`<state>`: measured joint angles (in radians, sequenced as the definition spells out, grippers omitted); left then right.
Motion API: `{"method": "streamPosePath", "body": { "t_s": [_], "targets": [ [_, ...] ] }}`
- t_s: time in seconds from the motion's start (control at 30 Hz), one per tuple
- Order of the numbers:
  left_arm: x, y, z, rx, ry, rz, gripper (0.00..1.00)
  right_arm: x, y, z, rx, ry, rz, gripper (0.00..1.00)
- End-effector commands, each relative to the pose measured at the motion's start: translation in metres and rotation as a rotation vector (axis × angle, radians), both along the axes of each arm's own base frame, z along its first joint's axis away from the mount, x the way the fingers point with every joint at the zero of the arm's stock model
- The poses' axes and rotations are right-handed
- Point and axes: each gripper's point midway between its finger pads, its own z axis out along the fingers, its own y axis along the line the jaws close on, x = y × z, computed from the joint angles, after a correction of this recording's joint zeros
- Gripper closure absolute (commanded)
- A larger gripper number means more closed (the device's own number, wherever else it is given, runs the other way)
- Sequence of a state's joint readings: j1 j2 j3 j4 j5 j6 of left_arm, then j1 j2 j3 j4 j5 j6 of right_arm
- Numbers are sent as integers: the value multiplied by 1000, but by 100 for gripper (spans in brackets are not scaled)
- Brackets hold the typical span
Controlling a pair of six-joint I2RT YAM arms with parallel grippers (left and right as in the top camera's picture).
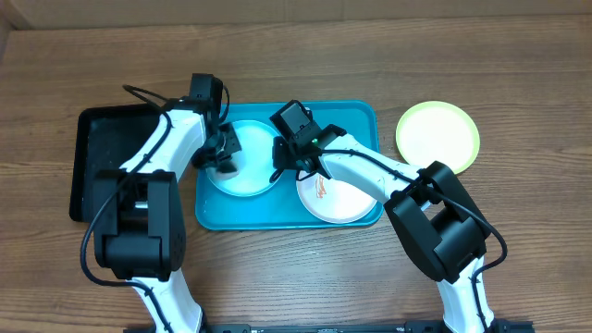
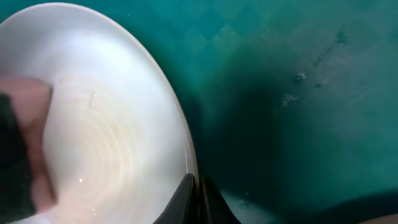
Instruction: Clean dirty plates on tray and stack at the side
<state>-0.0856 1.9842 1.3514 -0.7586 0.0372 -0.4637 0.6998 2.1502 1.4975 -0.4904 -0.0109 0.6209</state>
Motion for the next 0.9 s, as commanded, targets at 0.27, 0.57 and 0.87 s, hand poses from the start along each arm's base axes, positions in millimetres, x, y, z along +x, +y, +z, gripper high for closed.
{"method": "streamPosePath", "body": {
  "t_s": [0.27,0.57,0.87],
  "targets": [
    [-2,-43,-39,-158,76,-61,96,2,-9,-6,-30,6,-18,96],
    [11,-89,10,-501,11,-202,96,3,-8,-5,-23,-2,-18,96],
    [12,-101,19,-584,-12,-245,96,3,-8,-5,-33,-8,6,96]
  ]
}}
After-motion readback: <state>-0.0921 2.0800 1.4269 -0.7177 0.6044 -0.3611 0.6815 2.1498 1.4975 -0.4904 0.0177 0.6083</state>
